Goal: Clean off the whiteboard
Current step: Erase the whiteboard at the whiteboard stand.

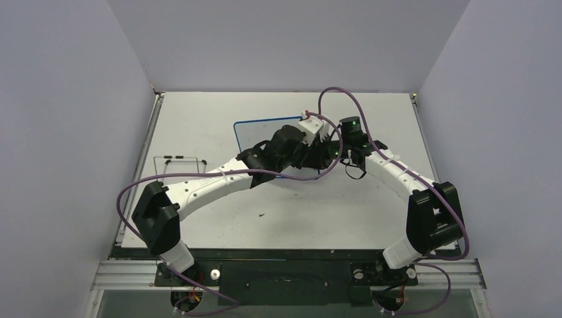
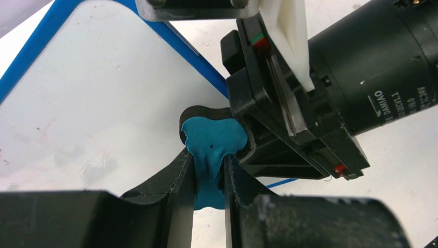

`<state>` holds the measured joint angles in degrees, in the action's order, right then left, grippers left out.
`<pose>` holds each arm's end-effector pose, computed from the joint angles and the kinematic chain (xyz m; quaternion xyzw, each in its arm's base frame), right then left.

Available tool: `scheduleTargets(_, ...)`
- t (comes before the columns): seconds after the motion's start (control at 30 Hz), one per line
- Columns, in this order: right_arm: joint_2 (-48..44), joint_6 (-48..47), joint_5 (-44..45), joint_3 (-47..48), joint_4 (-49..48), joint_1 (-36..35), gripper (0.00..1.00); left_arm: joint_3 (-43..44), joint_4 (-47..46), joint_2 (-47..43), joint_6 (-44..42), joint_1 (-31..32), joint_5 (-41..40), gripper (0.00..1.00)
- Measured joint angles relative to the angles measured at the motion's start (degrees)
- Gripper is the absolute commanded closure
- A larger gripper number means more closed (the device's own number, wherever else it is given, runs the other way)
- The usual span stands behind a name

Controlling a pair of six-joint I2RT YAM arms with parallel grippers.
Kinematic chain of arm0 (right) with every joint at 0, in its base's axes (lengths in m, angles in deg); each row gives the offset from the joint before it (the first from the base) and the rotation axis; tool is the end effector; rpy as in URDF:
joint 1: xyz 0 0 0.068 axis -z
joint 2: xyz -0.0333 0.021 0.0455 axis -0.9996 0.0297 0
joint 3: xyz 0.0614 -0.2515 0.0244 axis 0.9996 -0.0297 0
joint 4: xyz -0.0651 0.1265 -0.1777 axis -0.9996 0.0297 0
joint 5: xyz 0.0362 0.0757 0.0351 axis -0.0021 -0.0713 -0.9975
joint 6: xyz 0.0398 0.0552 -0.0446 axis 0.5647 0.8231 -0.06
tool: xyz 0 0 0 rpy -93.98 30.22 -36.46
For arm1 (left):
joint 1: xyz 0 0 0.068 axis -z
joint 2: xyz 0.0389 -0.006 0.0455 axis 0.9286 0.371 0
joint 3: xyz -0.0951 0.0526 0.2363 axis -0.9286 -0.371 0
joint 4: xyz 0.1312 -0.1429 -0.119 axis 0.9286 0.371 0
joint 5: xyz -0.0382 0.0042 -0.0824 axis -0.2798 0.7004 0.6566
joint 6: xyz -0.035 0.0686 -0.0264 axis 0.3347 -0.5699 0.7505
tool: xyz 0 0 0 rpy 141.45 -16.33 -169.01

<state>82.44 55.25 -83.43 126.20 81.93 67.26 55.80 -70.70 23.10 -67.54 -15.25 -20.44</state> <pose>0.2717 0.1630 0.2420 -0.3366 0.7742 0.4462 0.2968 0.2421 -0.2912 0.2957 0.2927 0.7992 -0.1475 0.5039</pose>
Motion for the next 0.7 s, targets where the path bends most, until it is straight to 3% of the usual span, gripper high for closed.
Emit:
scheduleTargets(0.33,0.0,0.4,0.1,0.0,0.0,0.0,1.0,2.4,3.2,1.7,0.5,1.2,-4.7,1.0)
scheduleTargets(0.7,0.1,0.4,0.0,0.0,-0.1,0.0,1.0,-9.0,-3.1,-2.8,3.6,-2.9,-3.3,1.0)
